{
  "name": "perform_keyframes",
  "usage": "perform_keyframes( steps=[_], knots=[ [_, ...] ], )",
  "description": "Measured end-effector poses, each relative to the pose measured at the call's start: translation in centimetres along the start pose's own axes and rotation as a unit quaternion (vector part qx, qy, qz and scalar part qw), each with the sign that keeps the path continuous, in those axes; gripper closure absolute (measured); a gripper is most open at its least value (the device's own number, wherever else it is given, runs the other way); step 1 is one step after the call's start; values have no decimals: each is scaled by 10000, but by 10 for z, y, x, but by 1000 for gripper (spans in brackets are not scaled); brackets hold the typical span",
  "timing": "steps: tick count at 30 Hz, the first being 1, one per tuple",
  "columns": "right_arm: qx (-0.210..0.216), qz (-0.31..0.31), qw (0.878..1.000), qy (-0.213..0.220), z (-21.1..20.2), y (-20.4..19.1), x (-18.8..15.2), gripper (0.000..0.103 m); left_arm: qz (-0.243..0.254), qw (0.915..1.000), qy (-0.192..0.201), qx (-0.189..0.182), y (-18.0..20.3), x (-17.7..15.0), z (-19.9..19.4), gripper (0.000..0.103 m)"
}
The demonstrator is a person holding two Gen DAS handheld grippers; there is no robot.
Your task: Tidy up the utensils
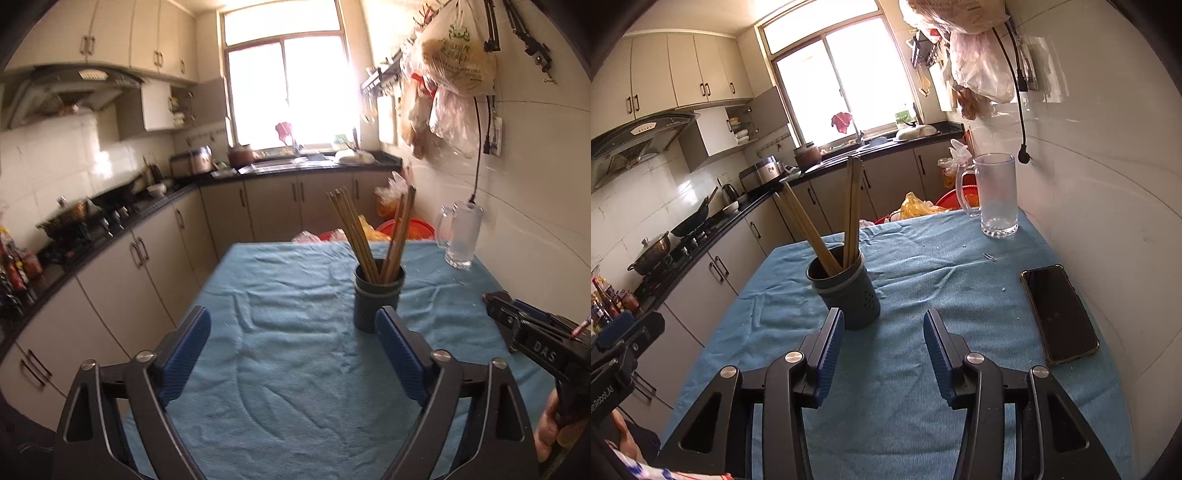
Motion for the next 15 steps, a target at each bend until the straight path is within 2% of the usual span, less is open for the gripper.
perform_keyframes(
  steps=[5,8,12,15],
  knots=[
    [0,-80,9999,77,-14,-7,-5,51,-29,9987,458,243,-6,7,-23,1],
    [5,-92,9999,109,-22,-10,-9,51,-3,9972,661,352,-8,10,-36,0],
    [6,-83,9999,139,-28,-11,-11,50,92,9967,555,584,-6,6,-43,0],
    [-20,-125,9998,178,-34,-13,-13,50,63,9981,459,404,-2,3,-45,0]
  ],
)
Point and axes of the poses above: each gripper's, at about its wrist camera, not at the fingertips, and z roughly the way its jaws point, y to its right, x to its top, the point moved 6 cm from there along z, roughly the way its jaws point, and after that the axes turned 2 degrees about -z, right-handed, at the moved point
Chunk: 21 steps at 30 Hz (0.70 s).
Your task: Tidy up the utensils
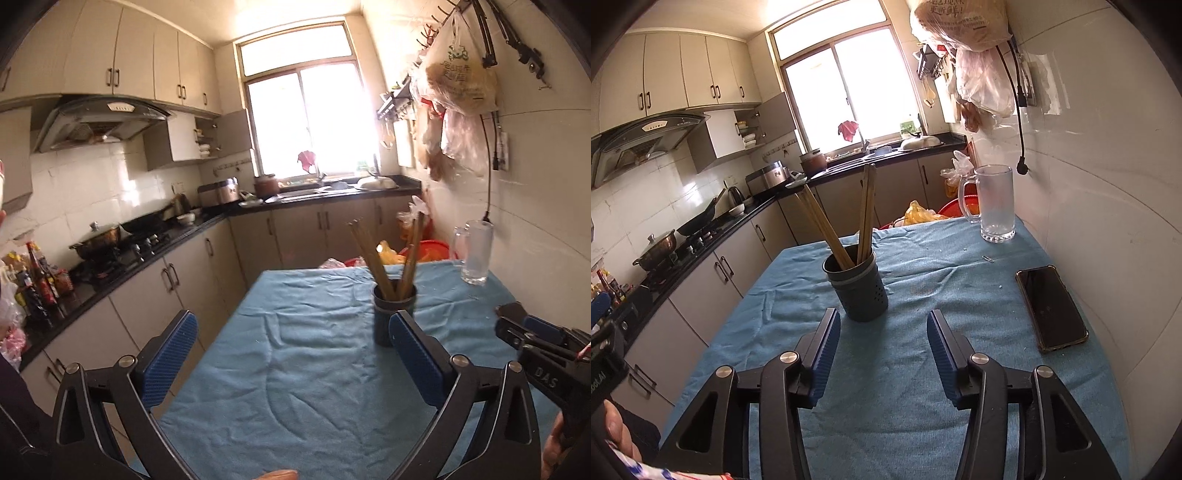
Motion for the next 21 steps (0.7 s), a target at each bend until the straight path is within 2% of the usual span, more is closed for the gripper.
perform_keyframes(
  steps=[12,21],
  knots=[
    [-398,-408,9981,250,-19,-5,-5,45,125,9988,-405,-239,12,-23,1,0],
    [-624,-446,9968,236,-20,4,-9,44,61,9970,-691,-333,12,-40,9,0]
  ],
)
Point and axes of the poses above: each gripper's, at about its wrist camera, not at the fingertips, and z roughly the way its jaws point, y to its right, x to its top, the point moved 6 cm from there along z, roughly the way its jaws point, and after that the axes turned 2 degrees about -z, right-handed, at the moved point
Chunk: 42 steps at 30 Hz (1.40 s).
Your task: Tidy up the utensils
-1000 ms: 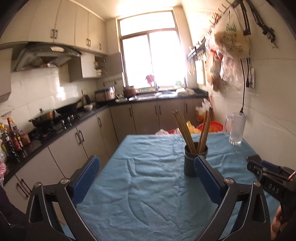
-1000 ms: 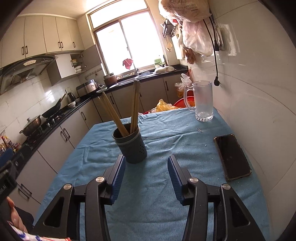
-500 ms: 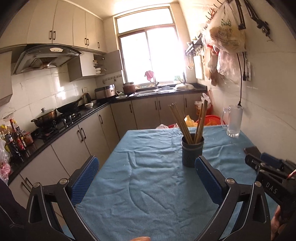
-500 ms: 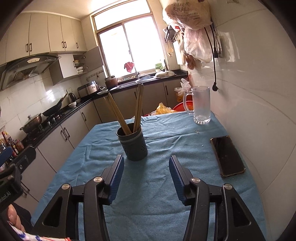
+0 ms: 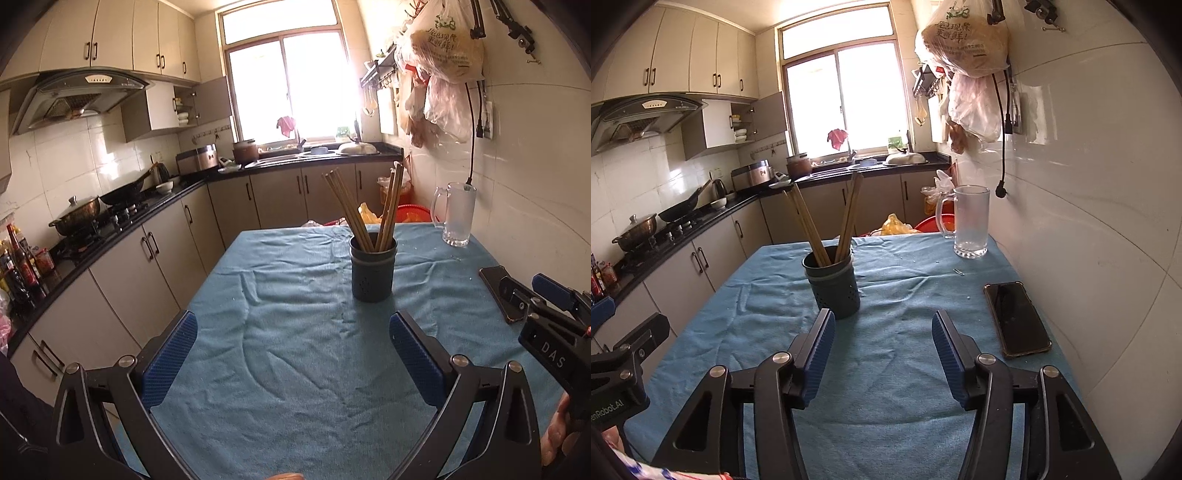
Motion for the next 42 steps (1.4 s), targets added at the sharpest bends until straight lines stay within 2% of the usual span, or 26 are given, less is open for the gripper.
perform_keyframes(
  steps=[8,22,42],
  knots=[
    [-283,-180,9994,42,1,3,-4,40,-11,9999,-118,-13,2,-8,7,0],
    [-278,-214,9994,-42,8,-2,-11,39,-119,9984,-508,-194,4,-21,27,0],
    [-369,-325,9987,-117,20,-9,-14,37,-193,9958,-822,-346,6,-30,46,0]
  ],
)
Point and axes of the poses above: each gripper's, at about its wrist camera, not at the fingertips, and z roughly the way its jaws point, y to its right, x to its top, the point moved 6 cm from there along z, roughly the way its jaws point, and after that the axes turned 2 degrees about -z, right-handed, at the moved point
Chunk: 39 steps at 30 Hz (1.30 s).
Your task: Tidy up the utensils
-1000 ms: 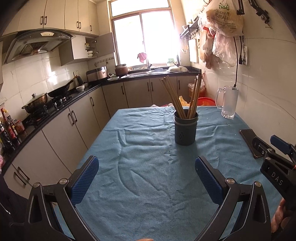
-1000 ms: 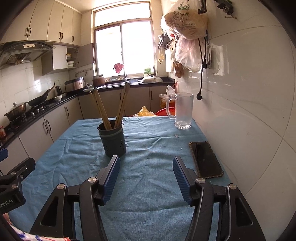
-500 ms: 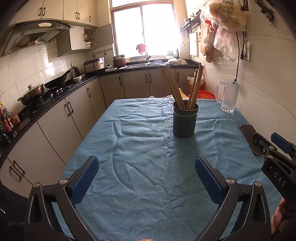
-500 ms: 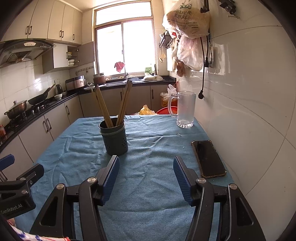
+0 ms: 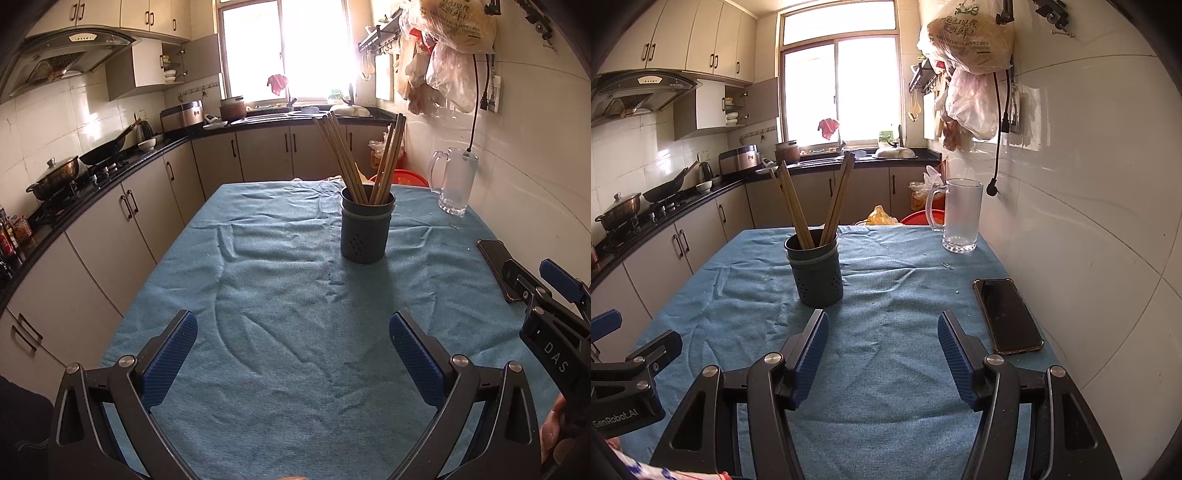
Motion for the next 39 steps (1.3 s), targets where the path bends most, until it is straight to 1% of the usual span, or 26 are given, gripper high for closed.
perform_keyframes(
  steps=[21,39],
  knots=[
    [-40,23,10000,24,3,0,1,35,1,9997,-213,-137,1,-5,11,0],
    [-69,27,9998,198,-2,0,4,33,-13,9997,-202,-150,0,-6,10,0]
  ],
)
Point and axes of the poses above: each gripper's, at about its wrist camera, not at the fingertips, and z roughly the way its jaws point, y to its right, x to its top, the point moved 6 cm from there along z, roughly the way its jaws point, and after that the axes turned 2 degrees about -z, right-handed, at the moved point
